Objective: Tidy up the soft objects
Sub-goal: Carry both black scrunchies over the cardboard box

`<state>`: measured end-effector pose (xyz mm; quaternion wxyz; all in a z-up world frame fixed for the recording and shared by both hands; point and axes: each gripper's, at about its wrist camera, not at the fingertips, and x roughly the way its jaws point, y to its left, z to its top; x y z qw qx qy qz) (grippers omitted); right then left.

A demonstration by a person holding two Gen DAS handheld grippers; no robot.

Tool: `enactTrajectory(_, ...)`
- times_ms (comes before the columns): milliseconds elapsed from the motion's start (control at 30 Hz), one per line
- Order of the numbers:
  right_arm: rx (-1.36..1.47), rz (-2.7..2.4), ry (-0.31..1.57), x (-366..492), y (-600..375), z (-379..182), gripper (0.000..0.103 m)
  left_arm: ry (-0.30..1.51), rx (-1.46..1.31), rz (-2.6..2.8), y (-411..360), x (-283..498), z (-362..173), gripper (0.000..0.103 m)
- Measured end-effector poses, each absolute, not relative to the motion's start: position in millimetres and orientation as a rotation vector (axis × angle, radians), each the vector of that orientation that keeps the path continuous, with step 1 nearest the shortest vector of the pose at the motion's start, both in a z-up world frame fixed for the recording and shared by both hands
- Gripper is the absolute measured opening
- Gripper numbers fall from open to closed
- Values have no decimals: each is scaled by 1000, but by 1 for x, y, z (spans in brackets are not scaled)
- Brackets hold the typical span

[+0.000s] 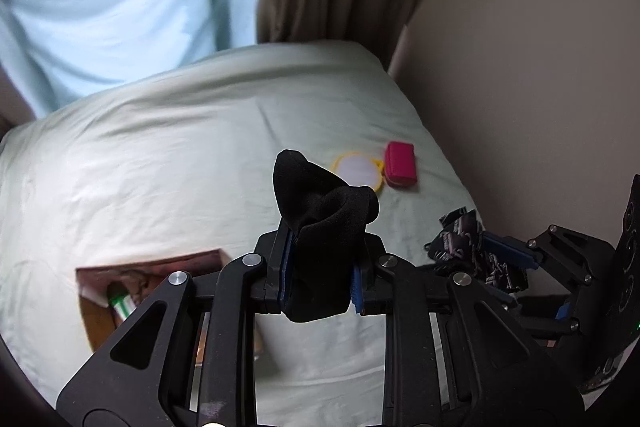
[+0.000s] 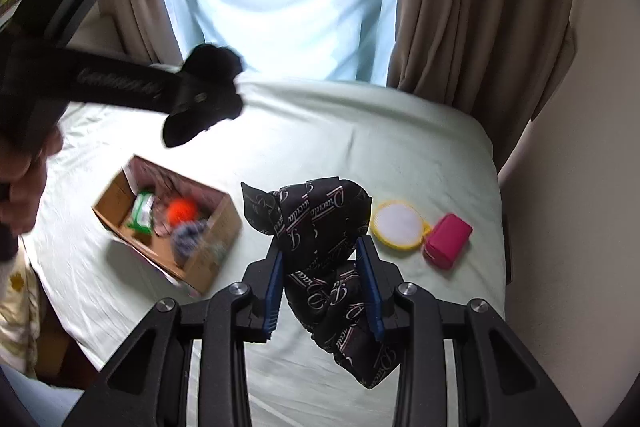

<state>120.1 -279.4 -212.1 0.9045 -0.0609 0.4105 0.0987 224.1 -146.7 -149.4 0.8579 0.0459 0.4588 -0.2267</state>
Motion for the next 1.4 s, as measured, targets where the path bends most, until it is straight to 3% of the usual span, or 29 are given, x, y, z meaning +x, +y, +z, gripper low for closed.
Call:
enactTrajectory(300,-11,201,848,129,-190,-170,32,912,51,-347,-20,204,-122,20)
enactTrajectory(567,-6,238,904,152,-100,-189,32,953,28,-267,83,208,-143,20)
enactTrajectory(967,46,237,1088,200,-15,-269,32,1129,3,-237,181,231,-243,20)
enactTrajectory(1400,182,201,1273,271,22,-362,32,1288,53,-322,172,262,-356,20)
